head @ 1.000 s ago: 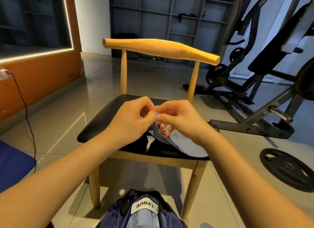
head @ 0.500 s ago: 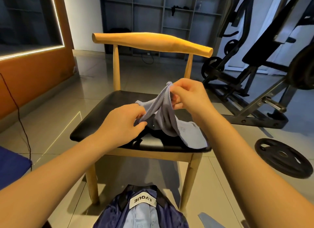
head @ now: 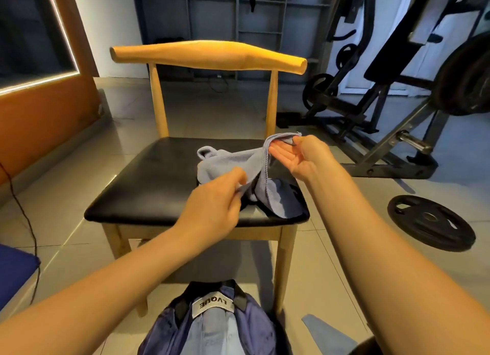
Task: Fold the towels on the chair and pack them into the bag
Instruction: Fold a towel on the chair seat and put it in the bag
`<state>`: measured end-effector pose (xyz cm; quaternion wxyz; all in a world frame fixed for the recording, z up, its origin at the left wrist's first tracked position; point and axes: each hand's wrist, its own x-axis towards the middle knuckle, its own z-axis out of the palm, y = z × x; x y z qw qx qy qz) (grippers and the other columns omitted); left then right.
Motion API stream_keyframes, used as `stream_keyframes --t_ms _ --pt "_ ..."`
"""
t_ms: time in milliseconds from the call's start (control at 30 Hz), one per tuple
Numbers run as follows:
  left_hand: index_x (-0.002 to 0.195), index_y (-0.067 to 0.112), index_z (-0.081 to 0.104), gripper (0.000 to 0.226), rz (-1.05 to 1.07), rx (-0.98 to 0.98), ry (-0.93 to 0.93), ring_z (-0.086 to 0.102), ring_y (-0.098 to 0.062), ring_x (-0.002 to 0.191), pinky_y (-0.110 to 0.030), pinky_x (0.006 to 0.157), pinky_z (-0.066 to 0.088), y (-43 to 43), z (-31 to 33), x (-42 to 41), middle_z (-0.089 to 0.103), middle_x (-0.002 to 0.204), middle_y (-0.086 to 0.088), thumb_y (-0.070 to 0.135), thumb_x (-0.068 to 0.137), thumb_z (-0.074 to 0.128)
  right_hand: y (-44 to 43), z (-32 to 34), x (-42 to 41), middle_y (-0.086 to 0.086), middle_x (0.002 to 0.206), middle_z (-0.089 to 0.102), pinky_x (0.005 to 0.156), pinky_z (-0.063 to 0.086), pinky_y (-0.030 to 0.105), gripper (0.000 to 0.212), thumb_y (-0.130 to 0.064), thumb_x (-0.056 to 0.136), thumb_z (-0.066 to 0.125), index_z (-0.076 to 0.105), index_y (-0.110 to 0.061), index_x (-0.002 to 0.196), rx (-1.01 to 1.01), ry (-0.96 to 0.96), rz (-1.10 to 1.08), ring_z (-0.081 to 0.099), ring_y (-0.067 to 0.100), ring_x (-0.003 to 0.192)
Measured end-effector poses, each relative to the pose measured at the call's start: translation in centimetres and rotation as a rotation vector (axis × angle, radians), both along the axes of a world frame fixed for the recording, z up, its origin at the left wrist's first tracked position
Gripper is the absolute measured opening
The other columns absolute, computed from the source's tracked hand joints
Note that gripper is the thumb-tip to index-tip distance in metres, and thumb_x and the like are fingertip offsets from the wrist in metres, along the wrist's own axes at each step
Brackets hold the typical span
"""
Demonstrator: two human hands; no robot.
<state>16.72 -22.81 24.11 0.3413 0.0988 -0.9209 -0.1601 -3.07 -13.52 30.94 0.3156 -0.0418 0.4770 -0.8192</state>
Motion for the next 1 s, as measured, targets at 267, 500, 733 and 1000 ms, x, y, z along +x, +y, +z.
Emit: stream_keyframes --t_ms 267,500,733,1000 --pt "0.07 0.02 0.062 0.033 0.162 0.16 -0.03 0.055 -0.017 0.063 -0.033 0.056 0.042 3.4 -2.0 -6.3 0.056 0.061 0.007 0.047 0.088 0.07 0.8 0.1 -0.8 0.024 0.096 0.07 0.065 0.062 0.04 0.034 -0.017 0.112 0.034 0.058 0.007 0.104 -0.035 -0.045 0.05 0.071 0.033 0.083" --pt "0.068 0.022 0.051 0.044 0.37 0.008 -0.085 0.054 -0.019 0.07 -0.033 0.055 0.043 4.3 -2.3 -8.1 0.058 0.07 0.003 0.058 0.087 0.069 1.1 0.2 -1.6 0.025 0.116 0.07 0.068 0.062 0.041 0.033 -0.015 0.111 0.034 0.057 0.007 0.118 -0.05 -0.064 0.068 0.072 0.035 0.094" --pt "0.069 0.018 0.056 0.018 0.293 0.116 -0.038 0.053 -0.022 0.065 -0.035 0.054 0.041 2.3 -1.3 -5.1 0.055 0.067 0.003 0.022 0.082 0.068 1.3 0.9 -2.1 0.023 0.109 0.072 0.067 0.062 0.042 0.03 -0.016 0.11 0.039 0.059 0.004 0.12 -0.059 -0.05 0.043 0.073 0.034 0.09" --pt "0.076 0.022 0.07 0.011 0.289 0.123 0.007 0.063 -0.014 0.068 -0.036 0.068 0.057 -5.6 8.9 3.4 0.067 0.071 0.005 0.018 0.081 0.078 1.7 5.7 0.2 0.016 0.091 0.073 0.064 0.064 0.034 0.017 -0.014 0.105 0.048 0.061 -0.004 0.107 0.013 0.308 0.041 0.074 0.026 0.082"
